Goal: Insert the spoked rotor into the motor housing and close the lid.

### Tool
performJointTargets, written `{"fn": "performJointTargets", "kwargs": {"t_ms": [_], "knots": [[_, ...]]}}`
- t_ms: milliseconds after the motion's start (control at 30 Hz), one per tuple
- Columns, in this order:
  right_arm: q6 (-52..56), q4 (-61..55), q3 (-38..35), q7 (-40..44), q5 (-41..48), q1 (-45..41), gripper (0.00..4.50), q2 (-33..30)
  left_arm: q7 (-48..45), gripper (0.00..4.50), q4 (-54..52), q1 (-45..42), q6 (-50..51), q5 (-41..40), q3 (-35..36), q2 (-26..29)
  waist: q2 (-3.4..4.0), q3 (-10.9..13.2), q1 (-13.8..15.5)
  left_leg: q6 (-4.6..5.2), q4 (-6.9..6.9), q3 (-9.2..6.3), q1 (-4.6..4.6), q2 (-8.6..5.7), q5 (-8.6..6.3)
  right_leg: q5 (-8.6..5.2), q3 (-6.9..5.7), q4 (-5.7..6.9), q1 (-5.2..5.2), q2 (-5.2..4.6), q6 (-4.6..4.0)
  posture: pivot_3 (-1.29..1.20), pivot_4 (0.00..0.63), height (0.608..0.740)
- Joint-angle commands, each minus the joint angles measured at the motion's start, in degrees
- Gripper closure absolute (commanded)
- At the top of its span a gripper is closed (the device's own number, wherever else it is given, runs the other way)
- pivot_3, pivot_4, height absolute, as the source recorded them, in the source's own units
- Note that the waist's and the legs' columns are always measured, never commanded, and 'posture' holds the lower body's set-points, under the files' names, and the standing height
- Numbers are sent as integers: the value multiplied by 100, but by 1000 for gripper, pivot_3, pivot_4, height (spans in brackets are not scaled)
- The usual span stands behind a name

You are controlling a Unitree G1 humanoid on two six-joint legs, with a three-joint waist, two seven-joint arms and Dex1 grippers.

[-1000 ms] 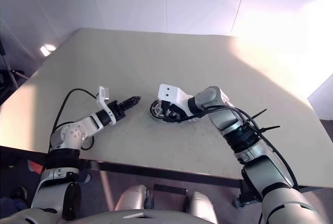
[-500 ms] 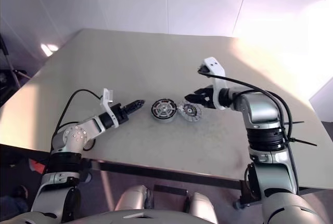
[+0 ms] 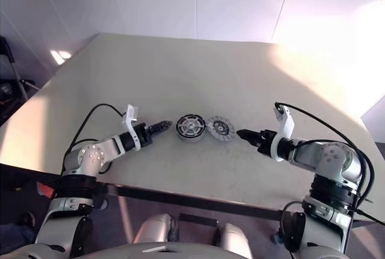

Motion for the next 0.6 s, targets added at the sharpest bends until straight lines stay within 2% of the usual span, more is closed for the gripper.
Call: {"fn": "performJointTargets", "kwargs": {"t_ms": [33, 200, 333, 500, 600], "knots": [[26, -22, -172, -1030, 1110, -48, 1772, 184, -71, 972, -120, -91, 22, 6, 37, 109, 1, 0, -10, -2, -3, 0, 1, 0, 1, -1, 0, 0, 0, 0, 2, 0, 0, 740], [26, 223, -272, -2047, 1767, -163, 1772, 566, -76, 972, -136, -134, 43, -26, 98, 151, 2, -1, -14, -14, -20, 0, 6, -3, 7, -2, 0, -6, 0, 0, 3, 0, 0, 740], [26, 401, -462, -2574, 1921, -479, 1772, 906, -84, 972, -134, -137, 32, -17, 111, 174, 2, -1, -36, -20, -29, 0, 4, -4, 11, -2, 0, -8, -4, 0, 4, 0, 0, 740], [-100, 582, -670, -2751, 1644, -841, 1772, 1122, -85, 972, -149, -127, 39, -15, 119, 208, 2, -1, -37, -29, -36, 0, -2, -5, 15, -2, 0, -8, -13, 0, 5, 0, 0, 740], [-509, 616, -533, -2676, 1449, -947, 1772, 1208, -69, 972, -136, -165, 46, -17, 108, 207, 2, -1, -37, -29, -39, 0, -3, -5, 15, -2, 0, -8, -14, 0, 8, 0, 0, 740]]}}
